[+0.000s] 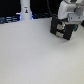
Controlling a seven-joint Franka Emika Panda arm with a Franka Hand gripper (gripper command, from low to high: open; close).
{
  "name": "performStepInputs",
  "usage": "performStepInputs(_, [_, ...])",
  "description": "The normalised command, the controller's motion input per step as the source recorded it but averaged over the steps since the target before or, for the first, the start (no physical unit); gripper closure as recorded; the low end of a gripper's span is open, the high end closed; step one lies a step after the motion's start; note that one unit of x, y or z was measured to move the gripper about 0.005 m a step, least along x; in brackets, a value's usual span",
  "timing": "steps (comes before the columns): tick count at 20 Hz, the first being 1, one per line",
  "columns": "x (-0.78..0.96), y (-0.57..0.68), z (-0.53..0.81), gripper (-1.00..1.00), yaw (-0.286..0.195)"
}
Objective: Open the kcup holder, insert the kcup into the holder, and close the kcup holder
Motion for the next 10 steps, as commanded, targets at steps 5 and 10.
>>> performStepInputs(5, [-0.72,0.58,-0.01,-1.00,0.036])
performStepInputs(10, [-0.54,0.56,0.01,-1.00,0.042])
